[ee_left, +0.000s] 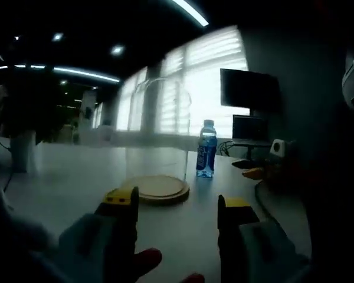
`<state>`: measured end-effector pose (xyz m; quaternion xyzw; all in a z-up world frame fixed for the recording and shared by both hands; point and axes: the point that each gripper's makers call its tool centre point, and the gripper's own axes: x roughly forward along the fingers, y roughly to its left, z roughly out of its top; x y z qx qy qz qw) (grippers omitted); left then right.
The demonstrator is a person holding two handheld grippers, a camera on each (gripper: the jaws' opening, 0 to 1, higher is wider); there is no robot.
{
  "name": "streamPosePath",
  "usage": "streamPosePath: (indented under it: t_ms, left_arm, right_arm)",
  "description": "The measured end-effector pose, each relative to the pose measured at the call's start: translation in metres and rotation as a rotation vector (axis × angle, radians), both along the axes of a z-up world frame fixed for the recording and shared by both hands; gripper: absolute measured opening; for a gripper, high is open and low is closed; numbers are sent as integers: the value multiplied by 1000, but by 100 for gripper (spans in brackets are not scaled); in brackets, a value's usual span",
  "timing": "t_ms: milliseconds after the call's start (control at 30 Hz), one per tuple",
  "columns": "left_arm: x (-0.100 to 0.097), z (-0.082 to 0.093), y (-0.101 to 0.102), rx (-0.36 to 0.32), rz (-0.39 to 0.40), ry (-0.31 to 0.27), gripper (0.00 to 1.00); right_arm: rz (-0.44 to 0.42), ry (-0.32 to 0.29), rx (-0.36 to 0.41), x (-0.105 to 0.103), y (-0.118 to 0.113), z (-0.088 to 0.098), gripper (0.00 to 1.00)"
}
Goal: Open the cover put in the Mizone put the cover back on
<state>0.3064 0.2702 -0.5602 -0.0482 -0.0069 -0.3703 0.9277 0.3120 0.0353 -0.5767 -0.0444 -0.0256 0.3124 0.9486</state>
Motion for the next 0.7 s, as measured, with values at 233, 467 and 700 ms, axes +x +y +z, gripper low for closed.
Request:
streamPosePath:
  t_ms: [233,467,700]
  left_arm:
    - [-2,4,-1,2,-1,-20,46]
    - [2,3,6,5,24,-13,46]
    - [0,-2,-1,39,7,-16,46]
  right_arm:
    - [-9,4,24,0,-3,3,45]
    - [-5,-6,4,-2,0,2,45]
    - [-12,-12,-6,0,-2,2,44]
